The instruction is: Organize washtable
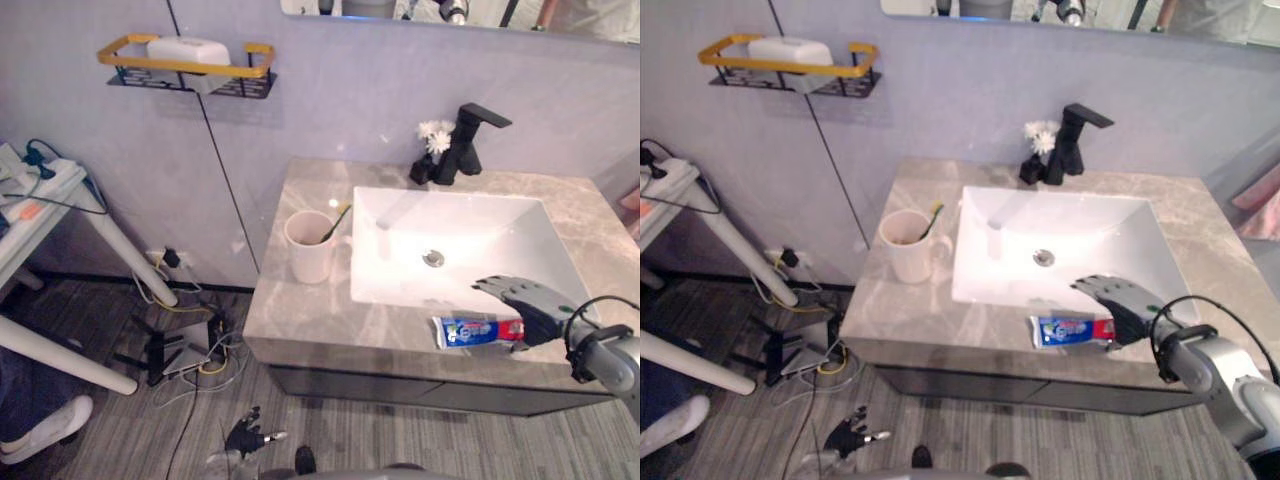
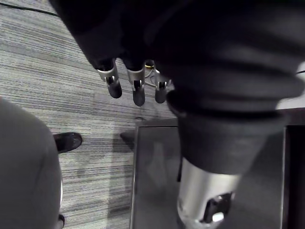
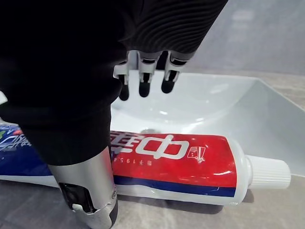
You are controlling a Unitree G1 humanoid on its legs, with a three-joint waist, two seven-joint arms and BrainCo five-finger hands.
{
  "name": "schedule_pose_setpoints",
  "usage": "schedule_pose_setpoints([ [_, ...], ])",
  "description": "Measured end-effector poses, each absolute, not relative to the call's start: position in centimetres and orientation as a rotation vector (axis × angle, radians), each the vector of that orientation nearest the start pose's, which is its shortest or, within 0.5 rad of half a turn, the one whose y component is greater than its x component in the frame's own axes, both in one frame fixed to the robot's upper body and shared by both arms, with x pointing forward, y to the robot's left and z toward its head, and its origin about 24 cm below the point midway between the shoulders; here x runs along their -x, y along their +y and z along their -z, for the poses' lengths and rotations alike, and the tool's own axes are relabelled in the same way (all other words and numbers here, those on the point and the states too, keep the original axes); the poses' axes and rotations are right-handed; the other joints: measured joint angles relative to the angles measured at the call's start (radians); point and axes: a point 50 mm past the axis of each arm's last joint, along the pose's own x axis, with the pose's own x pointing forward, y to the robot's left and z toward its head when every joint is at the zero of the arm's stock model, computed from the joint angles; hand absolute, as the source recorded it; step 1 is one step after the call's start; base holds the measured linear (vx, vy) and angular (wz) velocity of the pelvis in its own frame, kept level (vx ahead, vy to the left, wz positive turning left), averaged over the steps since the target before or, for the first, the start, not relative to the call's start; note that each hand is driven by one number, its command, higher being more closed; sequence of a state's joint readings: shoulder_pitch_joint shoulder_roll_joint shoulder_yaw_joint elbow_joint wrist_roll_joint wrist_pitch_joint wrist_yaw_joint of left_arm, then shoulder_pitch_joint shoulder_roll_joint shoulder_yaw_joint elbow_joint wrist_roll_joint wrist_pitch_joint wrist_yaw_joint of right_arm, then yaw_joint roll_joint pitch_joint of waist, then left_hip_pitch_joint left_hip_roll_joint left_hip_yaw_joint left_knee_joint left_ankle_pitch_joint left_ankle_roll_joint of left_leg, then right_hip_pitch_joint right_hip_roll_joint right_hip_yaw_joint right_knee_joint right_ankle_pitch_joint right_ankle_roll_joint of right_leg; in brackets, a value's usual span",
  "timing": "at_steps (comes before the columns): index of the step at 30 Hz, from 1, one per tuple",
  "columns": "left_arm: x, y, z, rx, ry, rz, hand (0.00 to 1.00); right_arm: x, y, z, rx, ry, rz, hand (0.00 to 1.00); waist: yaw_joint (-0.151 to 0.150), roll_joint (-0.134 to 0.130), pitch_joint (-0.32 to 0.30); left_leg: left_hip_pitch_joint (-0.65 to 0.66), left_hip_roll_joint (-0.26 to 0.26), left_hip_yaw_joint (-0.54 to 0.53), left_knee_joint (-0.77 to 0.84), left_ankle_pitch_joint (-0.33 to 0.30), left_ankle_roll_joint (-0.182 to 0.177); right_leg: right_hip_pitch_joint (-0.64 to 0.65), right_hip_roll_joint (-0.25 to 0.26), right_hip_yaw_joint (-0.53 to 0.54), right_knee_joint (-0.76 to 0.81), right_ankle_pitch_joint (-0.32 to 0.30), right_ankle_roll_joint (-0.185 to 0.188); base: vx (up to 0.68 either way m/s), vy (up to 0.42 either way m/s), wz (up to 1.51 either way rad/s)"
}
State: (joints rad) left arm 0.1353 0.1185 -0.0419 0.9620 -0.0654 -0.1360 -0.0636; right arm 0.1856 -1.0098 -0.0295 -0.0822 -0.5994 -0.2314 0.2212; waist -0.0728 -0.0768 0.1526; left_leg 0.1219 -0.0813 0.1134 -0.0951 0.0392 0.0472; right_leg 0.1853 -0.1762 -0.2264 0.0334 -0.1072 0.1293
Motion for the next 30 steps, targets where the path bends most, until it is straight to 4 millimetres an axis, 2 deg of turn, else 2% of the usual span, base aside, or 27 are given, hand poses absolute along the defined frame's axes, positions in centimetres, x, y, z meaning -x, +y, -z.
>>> schedule_pose_setpoints([
  [3, -10.3, 18.8, 15.2, -0.041, 0.958, -0.001, 0.0, -21.9, -28.6, -10.0, 1.593, 0.08, -0.457, 0.0, 0.0, -0.002, -0.001, 0.0, 0.0, 0.0, 0.0, 0.002, -0.002, 0.001, 0.0, -0.002, 0.0, 0.0, 0.0, 0.0, 0.0, 0.0],
  [4, -10.3, 18.8, 15.2, -0.045, 0.958, 0.003, 0.0, -21.9, -28.6, -10.0, 1.592, 0.079, -0.458, 1.0, 0.0, -0.003, -0.001, 0.001, 0.0, 0.0, 0.0, 0.002, -0.002, 0.001, 0.0, -0.002, 0.0, 0.0, 0.0, 0.0, 0.0, 0.0],
  [15, -10.7, 19.0, 15.0, -0.071, 0.952, 0.023, 0.0, -21.6, -28.5, -8.9, 1.505, 0.122, -0.472, 1.0, 0.005, -0.015, -0.002, 0.012, 0.0, -0.004, -0.001, 0.005, -0.003, 0.021, 0.0, -0.016, 0.0, 0.0, 0.0, 0.0, -0.005, 0.03],
  [19, -10.8, 18.9, 15.1, -0.078, 0.957, 0.033, 0.0, -21.4, -28.0, -8.5, 1.439, 0.122, -0.518, 1.0, 0.008, -0.013, -0.002, 0.016, 0.002, -0.006, -0.001, 0.006, -0.004, 0.025, 0.001, -0.018, -0.001, -0.002, -0.002, 0.0, -0.004, 0.01],
  [30, -10.8, 18.9, 15.2, -0.083, 0.962, 0.041, 0.0, -21.3, -27.7, -8.2, 1.331, 0.122, -0.505, 1.0, 0.005, -0.011, -0.001, 0.013, 0.001, -0.016, -0.007, 0.006, -0.004, 0.025, 0.001, -0.023, 0.001, -0.002, -0.002, 0.0, -0.003, 0.01],
])
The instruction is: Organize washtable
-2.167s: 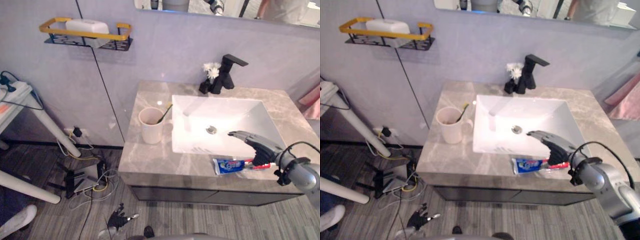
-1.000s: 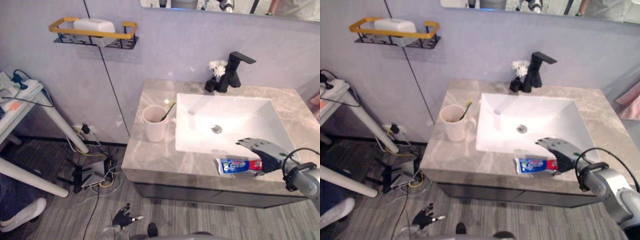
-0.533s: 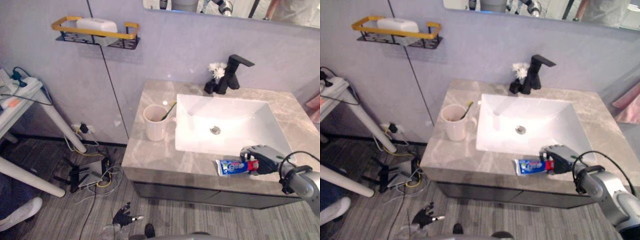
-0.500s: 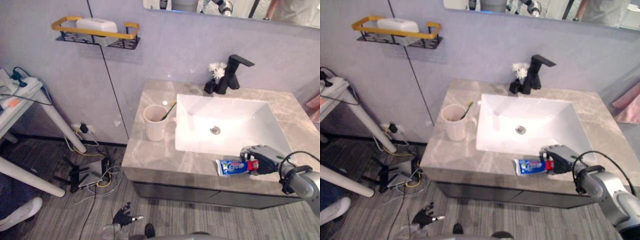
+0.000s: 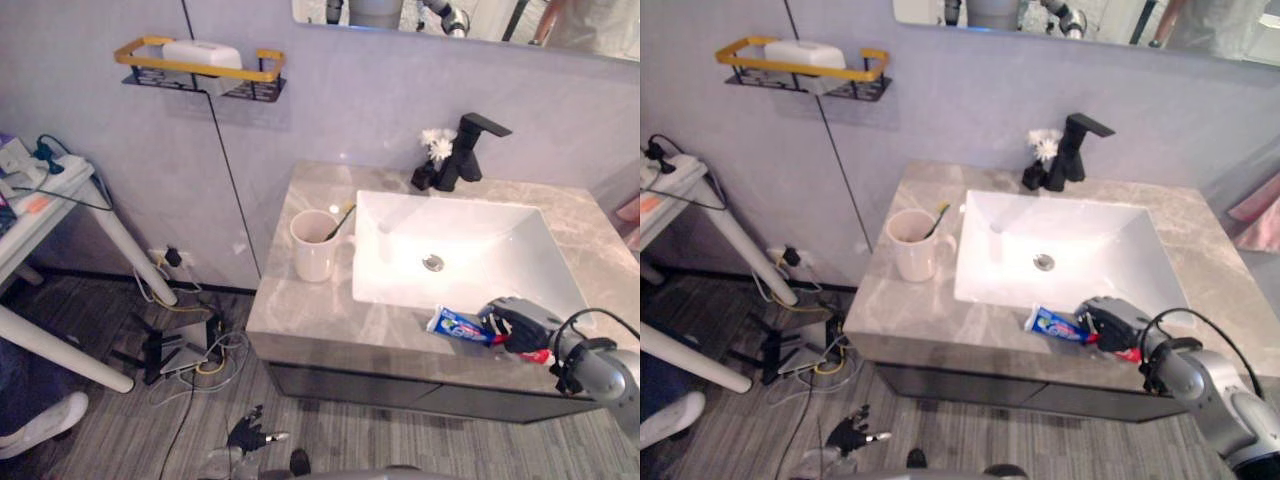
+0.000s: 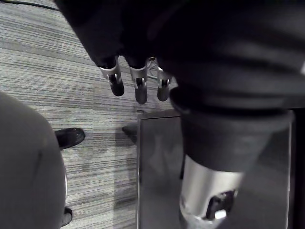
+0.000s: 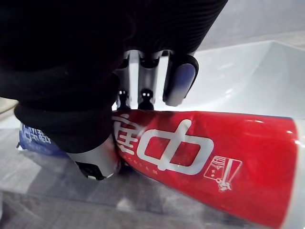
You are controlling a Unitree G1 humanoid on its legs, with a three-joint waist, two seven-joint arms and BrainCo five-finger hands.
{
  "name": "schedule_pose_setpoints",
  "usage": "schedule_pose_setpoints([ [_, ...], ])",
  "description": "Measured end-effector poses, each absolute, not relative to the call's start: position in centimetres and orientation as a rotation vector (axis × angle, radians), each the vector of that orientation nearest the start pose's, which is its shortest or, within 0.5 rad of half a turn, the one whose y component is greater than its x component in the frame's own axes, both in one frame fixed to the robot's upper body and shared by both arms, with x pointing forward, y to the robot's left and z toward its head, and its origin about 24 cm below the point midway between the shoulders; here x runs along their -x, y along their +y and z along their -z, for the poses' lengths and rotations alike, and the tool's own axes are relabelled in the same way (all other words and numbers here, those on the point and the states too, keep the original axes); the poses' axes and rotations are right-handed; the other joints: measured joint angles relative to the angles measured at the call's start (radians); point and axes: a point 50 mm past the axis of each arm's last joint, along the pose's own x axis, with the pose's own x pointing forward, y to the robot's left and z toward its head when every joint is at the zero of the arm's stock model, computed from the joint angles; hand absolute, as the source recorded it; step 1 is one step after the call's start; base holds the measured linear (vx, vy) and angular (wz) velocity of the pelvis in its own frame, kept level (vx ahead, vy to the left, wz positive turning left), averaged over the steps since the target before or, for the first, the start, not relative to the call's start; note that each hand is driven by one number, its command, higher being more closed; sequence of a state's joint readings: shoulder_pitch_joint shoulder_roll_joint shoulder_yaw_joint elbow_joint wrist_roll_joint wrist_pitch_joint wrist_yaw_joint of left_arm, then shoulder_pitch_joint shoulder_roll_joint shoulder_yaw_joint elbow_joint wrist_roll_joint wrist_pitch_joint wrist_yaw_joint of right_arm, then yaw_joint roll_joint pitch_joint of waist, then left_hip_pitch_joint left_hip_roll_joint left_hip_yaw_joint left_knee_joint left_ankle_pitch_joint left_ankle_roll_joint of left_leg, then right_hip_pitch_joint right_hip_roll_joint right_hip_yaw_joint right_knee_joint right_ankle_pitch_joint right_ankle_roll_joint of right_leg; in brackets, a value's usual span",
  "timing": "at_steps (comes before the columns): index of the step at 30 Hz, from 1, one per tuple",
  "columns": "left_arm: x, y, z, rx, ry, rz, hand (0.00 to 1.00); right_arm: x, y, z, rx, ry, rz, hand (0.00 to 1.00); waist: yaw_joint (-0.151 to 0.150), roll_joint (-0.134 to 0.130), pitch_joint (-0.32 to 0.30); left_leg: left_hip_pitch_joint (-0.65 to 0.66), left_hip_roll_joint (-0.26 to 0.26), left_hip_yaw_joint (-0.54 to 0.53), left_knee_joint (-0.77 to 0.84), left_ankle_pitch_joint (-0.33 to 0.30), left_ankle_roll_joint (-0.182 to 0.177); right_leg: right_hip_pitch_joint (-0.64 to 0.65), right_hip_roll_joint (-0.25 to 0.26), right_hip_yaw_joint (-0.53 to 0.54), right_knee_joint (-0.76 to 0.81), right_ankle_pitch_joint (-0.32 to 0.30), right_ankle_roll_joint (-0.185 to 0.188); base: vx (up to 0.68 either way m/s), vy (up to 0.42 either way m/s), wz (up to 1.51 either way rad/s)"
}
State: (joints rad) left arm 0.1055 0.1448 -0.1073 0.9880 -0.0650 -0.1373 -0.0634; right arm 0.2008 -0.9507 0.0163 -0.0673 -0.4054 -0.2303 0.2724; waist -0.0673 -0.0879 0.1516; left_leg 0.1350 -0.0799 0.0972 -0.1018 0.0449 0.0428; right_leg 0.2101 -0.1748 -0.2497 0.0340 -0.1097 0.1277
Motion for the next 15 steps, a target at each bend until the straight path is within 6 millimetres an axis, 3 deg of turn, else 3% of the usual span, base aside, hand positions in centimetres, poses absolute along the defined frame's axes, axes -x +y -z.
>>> schedule_pose_setpoints([
  [8, -10.9, 18.9, 15.2, -0.074, 0.959, 0.025, 0.0, -21.4, -25.9, -8.4, 1.212, 0.01, -0.425, 1.0, -0.005, 0.008, 0.004, -0.019, -0.003, -0.019, 0.0, 0.012, 0.003, -0.006, -0.001, -0.027, -0.002, 0.0, 0.0, 0.0, -0.021, 0.1],
  [15, -10.4, 19.8, 15.3, -0.021, 0.969, -0.094, 0.0, -21.6, -23.7, -10.7, 1.064, -0.211, -0.256, 1.0, -0.005, 0.029, 0.003, -0.054, -0.007, -0.045, 0.0, 0.02, 0.006, -0.026, -0.002, -0.052, -0.003, 0.0, 0.0, 0.01, -0.026, 0.12],
])
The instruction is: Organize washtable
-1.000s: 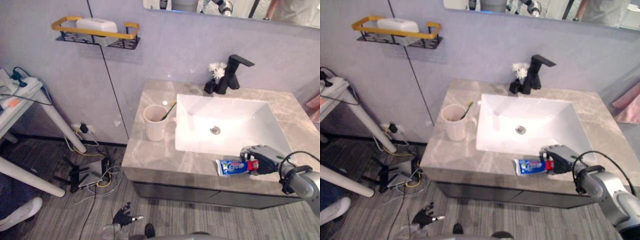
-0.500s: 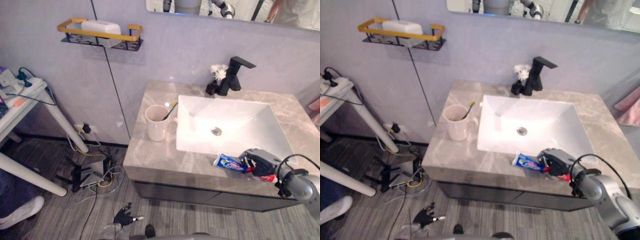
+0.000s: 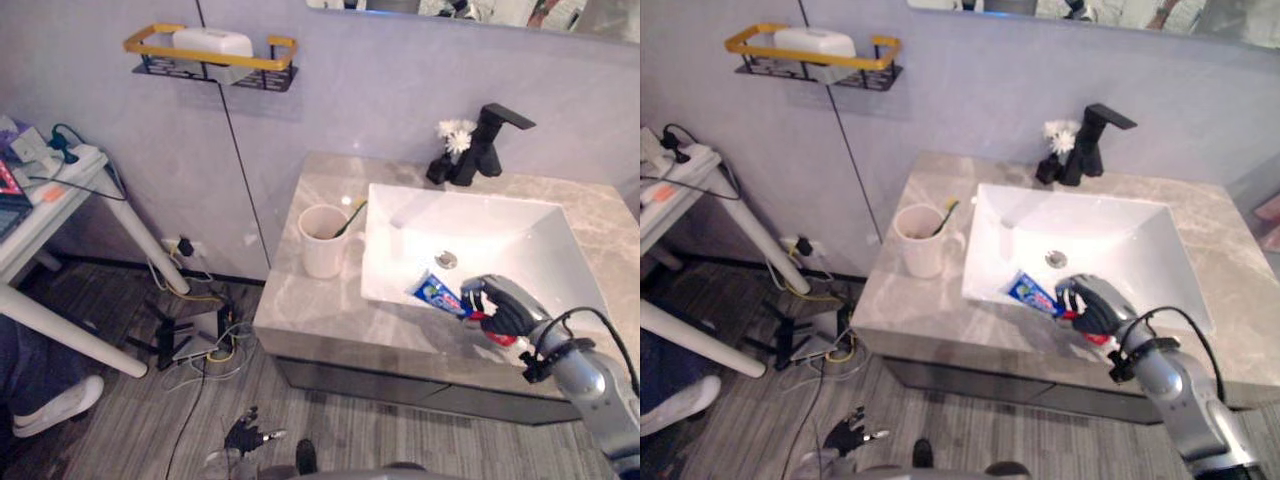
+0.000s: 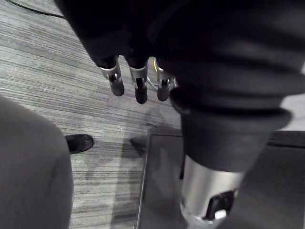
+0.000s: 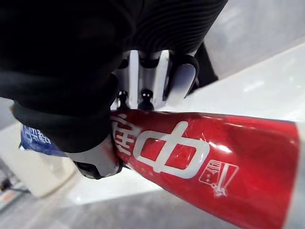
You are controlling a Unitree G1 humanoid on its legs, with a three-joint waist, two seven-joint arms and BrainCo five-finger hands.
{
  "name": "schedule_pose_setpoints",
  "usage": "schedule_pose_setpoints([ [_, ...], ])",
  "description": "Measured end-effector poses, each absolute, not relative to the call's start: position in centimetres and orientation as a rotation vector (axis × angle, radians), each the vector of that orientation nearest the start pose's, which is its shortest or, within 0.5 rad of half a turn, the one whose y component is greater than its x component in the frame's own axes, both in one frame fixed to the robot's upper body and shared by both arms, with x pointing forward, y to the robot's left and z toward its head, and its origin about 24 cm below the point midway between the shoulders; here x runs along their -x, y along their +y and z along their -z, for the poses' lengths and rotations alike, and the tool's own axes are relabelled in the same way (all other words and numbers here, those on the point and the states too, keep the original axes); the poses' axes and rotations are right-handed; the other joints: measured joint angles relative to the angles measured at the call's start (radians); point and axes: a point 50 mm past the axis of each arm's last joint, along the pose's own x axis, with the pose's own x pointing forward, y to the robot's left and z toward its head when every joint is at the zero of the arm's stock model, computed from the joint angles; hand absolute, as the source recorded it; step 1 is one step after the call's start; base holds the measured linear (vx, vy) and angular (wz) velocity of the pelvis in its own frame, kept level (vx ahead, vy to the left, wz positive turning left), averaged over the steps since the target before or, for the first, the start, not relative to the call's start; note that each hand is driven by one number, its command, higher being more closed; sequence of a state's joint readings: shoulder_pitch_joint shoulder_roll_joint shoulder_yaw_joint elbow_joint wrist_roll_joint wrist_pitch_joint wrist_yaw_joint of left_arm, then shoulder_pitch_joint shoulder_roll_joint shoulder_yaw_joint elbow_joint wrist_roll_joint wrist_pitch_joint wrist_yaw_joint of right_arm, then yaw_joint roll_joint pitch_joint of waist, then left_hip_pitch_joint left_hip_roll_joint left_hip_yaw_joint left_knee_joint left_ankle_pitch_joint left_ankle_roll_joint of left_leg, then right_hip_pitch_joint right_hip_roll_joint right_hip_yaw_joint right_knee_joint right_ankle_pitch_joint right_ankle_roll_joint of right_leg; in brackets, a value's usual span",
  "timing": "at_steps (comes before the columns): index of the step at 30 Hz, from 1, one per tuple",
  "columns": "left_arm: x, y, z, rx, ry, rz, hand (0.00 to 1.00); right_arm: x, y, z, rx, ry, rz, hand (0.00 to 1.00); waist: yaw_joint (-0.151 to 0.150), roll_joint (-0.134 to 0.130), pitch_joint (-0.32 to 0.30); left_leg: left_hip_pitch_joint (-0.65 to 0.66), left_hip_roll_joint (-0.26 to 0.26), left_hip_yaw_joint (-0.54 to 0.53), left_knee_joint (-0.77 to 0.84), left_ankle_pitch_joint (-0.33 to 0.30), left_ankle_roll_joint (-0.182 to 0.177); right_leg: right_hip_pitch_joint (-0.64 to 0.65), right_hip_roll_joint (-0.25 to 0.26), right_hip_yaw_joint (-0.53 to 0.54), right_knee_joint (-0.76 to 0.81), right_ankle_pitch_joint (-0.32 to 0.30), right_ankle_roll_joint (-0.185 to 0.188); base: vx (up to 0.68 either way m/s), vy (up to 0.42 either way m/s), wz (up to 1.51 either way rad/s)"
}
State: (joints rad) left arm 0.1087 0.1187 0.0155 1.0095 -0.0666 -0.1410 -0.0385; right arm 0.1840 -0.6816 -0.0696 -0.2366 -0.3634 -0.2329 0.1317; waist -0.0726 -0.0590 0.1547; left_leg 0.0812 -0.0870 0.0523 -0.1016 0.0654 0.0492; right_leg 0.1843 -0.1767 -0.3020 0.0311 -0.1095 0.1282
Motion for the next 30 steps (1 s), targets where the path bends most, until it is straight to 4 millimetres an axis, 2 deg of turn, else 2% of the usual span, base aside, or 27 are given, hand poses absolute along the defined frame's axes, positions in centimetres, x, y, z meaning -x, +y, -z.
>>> schedule_pose_setpoints([
  [5, -9.2, 22.1, 15.2, 0.008, 0.976, -0.251, 0.0, -21.9, -22.3, -11.5, 0.969, -0.323, -0.186, 1.0, 0.003, 0.012, 0.003, -0.008, -0.001, -0.019, 0.0, 0.001, -0.002, 0.001, 0.001, -0.021, 0.0, 0.0, 0.0, 0.01, -0.041, 0.12],
  [8, -7.7, 25.2, 14.6, -0.007, 0.964, -0.414, 0.0, -21.9, -22.0, -11.5, 0.934, -0.349, -0.155, 1.0, 0.008, 0.024, 0.001, -0.025, 0.0, -0.027, 0.0, 0.001, -0.002, -0.008, 0.002, -0.028, 0.001, 0.0, -0.001, 0.0, -0.022, 0.07],
  [10, -7.7, 27.3, 13.5, -0.022, 0.909, -0.497, 0.0, -21.9, -21.9, -11.7, 0.93, -0.361, -0.149, 1.0, 0.011, 0.026, 0.001, -0.028, 0.0, -0.033, 0.0, 0.001, -0.002, -0.008, 0.002, -0.035, 0.002, -0.001, -0.001, 0.0, -0.041, 0.12],
  [12, -8.8, 31.1, 10.5, -0.08, 0.747, -0.644, 0.0, -21.4, -21.2, -12.8, 0.923, -0.428, -0.135, 1.0, 0.012, 0.031, -0.001, -0.037, -0.002, -0.054, 0.0, 0.004, -0.006, -0.007, 0.003, -0.058, 0.004, -0.003, -0.004, 0.0, -0.046, 0.26],
  [13, -9.5, 32.1, 9.4, -0.101, 0.69, -0.673, 0.0, -21.3, -21.1, -13.1, 0.916, -0.452, -0.128, 1.0, 0.019, 0.032, -0.001, -0.037, -0.002, -0.056, 0.0, 0.003, -0.007, -0.007, 0.003, -0.06, 0.005, -0.004, -0.006, -0.01, -0.042, 0.17],
  [14, -11.0, 33.5, 6.9, -0.142, 0.556, -0.721, 0.0, -21.1, -20.8, -13.6, 0.902, -0.49, -0.116, 1.0, 0.034, 0.034, -0.004, -0.038, -0.002, -0.064, 0.0, 0.003, -0.007, -0.006, 0.004, -0.068, 0.006, -0.007, -0.011, -0.01, -0.048, 0.24],
  [16, -13.9, 34.4, 1.7, -0.197, 0.272, -0.755, 0.0, -20.8, -20.4, -14.2, 0.879, -0.541, -0.093, 1.0, 0.042, 0.039, -0.013, -0.047, -0.007, -0.087, 0.0, 0.007, -0.011, -0.003, 0.003, -0.1, 0.009, -0.009, -0.015, 0.0, -0.05, 0.32],
  [17, -14.3, 34.3, 0.8, -0.204, 0.226, -0.755, 0.0, -20.8, -20.4, -14.3, 0.876, -0.546, -0.087, 1.0, 0.045, 0.04, -0.015, -0.048, -0.008, -0.09, 0.0, 0.008, -0.011, -0.003, 0.002, -0.105, 0.009, -0.01, -0.016, 0.01, -0.037, 0.27],
  [18, -16.1, 33.6, -3.4, -0.222, 0.003, -0.735, 0.0, -20.6, -20.3, -14.6, 0.856, -0.568, -0.057, 1.0, 0.059, 0.046, -0.023, -0.051, -0.012, -0.104, 0.0, 0.011, -0.011, 0.0, 0.001, -0.115, 0.008, -0.011, -0.017, 0.02, -0.036, 0.23],
  [19, -16.8, 33.0, -5.4, -0.223, -0.103, -0.715, 0.0, -20.6, -20.3, -14.6, 0.845, -0.57, -0.046, 1.0, 0.061, 0.048, -0.03, -0.052, -0.014, -0.109, 0.0, 0.014, -0.008, 0.002, 0.0, -0.124, 0.008, -0.011, -0.017, 0.02, -0.038, 0.27],
  [20, -17.0, 32.6, -6.6, -0.218, -0.166, -0.702, 0.0, -20.6, -20.3, -14.6, 0.839, -0.568, -0.043, 1.0, 0.063, 0.05, -0.036, -0.053, -0.016, -0.114, 0.001, 0.021, -0.002, 0.004, 0.0, -0.131, 0.008, -0.011, -0.017, 0.04, -0.043, 0.26],
  [22, -18.0, 29.9, -10.4, -0.182, -0.379, -0.617, 0.0, -20.7, -20.0, -14.5, 0.809, -0.569, -0.028, 1.0, 0.065, 0.055, -0.049, -0.053, -0.021, -0.131, 0.007, 0.027, 0.002, 0.013, -0.002, -0.145, 0.009, -0.011, -0.018, 0.05, -0.047, 0.27],
  [23, -18.2, 29.1, -11.2, -0.172, -0.422, -0.584, 0.0, -20.7, -20.0, -14.4, 0.802, -0.57, -0.024, 1.0, 0.066, 0.055, -0.05, -0.052, -0.022, -0.132, 0.007, 0.028, 0.001, 0.017, -0.002, -0.149, 0.009, -0.011, -0.018, 0.02, -0.055, 0.2],
  [25, -19.0, 25.7, -13.6, -0.13, -0.56, -0.438, 0.0, -21.0, -19.4, -14.6, 0.772, -0.588, -0.026, 1.0, 0.08, 0.058, -0.058, -0.048, -0.021, -0.135, 0.007, 0.031, -0.001, 0.022, -0.001, -0.156, 0.01, -0.011, -0.018, -0.01, -0.069, 0.07],
  [26, -19.1, 24.9, -14.1, -0.11, -0.584, -0.402, 0.0, -21.1, -19.2, -14.7, 0.766, -0.597, -0.031, 1.0, 0.082, 0.059, -0.06, -0.048, -0.021, -0.134, 0.007, 0.031, -0.002, 0.022, -0.001, -0.156, 0.01, -0.011, -0.018, -0.04, -0.076, -0.01],
  [27, -19.5, 22.7, -15.2, -0.057, -0.643, -0.289, 0.0, -21.3, -18.6, -14.9, 0.747, -0.618, -0.046, 1.0, 0.086, 0.062, -0.063, -0.045, -0.021, -0.135, 0.007, 0.034, -0.003, 0.026, -0.001, -0.156, 0.01, -0.011, -0.017, -0.04, -0.061, 0.02],
  [30, -19.7, 19.9, -16.5, 0.018, -0.72, -0.127, 0.0, -21.6, -17.2, -15.0, 0.711, -0.646, -0.099, 1.0, 0.086, 0.064, -0.064, -0.033, -0.019, -0.136, 0.006, 0.038, -0.006, 0.036, 0.0, -0.156, 0.015, -0.011, -0.018, -0.06, -0.056, 0.0],
])
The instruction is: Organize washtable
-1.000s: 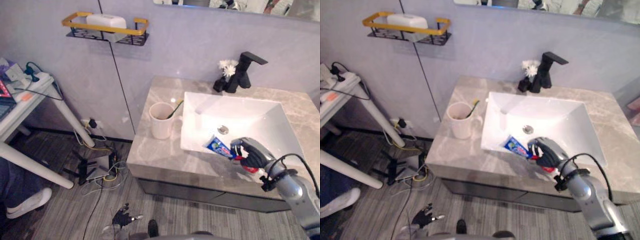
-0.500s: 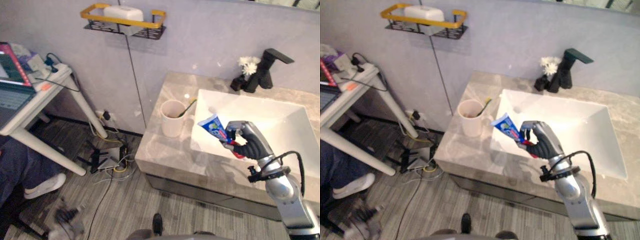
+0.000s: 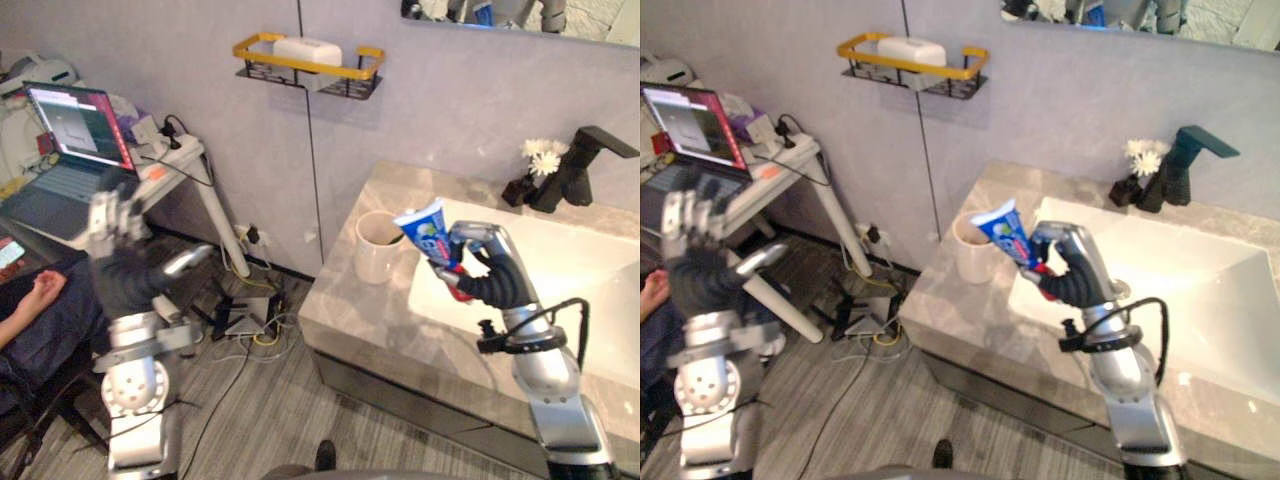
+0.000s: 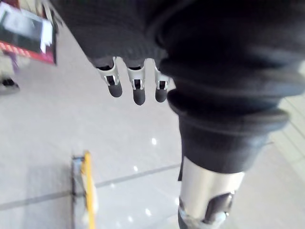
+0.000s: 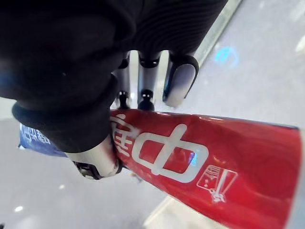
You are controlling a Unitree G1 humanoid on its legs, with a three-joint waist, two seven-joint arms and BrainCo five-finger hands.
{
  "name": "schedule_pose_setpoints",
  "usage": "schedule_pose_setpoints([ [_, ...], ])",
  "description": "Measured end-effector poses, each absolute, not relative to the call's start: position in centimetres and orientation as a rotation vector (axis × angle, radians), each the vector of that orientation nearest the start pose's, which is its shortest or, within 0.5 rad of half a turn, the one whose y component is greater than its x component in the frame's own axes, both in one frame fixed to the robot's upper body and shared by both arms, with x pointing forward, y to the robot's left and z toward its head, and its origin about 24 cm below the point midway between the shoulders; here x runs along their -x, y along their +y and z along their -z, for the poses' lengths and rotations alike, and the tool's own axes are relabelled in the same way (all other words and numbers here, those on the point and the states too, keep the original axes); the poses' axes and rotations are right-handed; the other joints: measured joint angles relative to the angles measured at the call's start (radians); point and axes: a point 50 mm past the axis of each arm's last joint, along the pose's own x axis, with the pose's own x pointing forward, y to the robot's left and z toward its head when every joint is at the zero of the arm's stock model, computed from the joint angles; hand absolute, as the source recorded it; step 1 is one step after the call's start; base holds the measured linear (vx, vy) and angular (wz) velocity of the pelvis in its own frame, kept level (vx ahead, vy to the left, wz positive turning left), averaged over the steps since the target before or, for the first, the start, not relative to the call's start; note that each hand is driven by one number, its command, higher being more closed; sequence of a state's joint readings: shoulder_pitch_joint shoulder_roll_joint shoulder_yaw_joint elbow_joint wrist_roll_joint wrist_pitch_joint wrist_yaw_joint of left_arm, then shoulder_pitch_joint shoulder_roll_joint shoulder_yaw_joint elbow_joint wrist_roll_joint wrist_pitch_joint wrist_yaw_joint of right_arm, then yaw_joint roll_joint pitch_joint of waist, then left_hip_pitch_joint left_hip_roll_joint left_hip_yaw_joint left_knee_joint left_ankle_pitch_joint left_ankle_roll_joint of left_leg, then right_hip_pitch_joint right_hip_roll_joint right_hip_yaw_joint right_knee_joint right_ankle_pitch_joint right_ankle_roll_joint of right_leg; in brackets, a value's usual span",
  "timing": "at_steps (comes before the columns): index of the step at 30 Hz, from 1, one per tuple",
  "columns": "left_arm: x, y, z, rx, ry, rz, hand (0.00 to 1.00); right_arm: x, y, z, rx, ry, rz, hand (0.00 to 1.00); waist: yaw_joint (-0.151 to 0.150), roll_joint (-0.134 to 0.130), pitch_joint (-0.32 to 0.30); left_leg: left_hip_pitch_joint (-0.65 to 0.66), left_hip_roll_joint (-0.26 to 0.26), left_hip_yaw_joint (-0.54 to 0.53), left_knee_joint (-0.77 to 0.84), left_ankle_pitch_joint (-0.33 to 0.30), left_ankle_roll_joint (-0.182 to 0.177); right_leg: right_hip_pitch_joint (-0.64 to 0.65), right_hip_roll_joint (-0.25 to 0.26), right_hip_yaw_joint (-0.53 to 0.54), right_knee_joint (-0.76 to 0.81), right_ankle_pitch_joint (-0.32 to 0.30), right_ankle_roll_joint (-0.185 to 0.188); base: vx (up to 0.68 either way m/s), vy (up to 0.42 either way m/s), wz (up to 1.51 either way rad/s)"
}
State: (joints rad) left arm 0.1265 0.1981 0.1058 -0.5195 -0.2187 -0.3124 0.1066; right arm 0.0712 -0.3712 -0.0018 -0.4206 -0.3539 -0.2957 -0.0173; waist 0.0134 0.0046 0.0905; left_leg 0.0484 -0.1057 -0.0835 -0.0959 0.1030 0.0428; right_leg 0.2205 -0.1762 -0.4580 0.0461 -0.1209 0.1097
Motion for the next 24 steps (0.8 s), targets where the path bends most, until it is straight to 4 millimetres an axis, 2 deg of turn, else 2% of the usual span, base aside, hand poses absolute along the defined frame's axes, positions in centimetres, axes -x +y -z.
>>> schedule_pose_setpoints([
  [2, -19.9, 17.5, -17.2, 0.1, -0.755, 0.014, 0.0, -21.4, -16.0, -15.3, 0.667, -0.678, -0.135, 1.0, 0.001, 0.008, -0.01, 0.001, 0.0, 0.001, -0.006, 0.003, 0.0, 0.0, 0.0, 0.0, 0.005, -0.005, -0.004, -0.1, -0.051, 0.0],
  [5, -20.1, 15.6, -17.4, 0.15, -0.763, 0.13, 0.0, -21.4, -15.0, -16.0, 0.633, -0.722, -0.17, 1.0, -0.001, 0.019, -0.017, 0.002, 0.002, 0.004, -0.006, 0.003, -0.001, -0.002, 0.0, 0.001, 0.008, -0.007, -0.004, -0.09, -0.028, -0.03],
  [11, -20.1, 11.6, -18.3, 0.284, -0.777, 0.374, 0.0, -21.7, -13.0, -16.7, 0.603, -0.783, -0.246, 1.0, 0.0, 0.014, -0.02, 0.0, 0.01, 0.011, -0.006, 0.015, 0.002, -0.017, 0.003, 0.008, 0.021, -0.008, -0.007, -0.06, -0.02, -0.03],
  [19, -20.1, 8.9, -18.9, 0.406, -0.75, 0.543, 0.0, -21.9, -11.5, -16.8, 0.578, -0.789, -0.301, 1.0, 0.0, 0.005, -0.026, -0.001, 0.016, 0.015, -0.006, 0.033, 0.006, -0.017, 0.008, 0.017, 0.023, 0.002, 0.001, -0.01, -0.027, -0.01],
  [24, -20.6, 7.5, -18.3, 0.436, -0.694, 0.604, 0.0, -21.9, -10.8, -16.9, 0.539, -0.796, -0.338, 1.0, 0.0, 0.005, -0.026, -0.003, 0.023, 0.013, -0.007, 0.037, 0.001, -0.023, 0.016, 0.017, 0.022, 0.002, 0.0, -0.04, -0.039, 0.01],
])
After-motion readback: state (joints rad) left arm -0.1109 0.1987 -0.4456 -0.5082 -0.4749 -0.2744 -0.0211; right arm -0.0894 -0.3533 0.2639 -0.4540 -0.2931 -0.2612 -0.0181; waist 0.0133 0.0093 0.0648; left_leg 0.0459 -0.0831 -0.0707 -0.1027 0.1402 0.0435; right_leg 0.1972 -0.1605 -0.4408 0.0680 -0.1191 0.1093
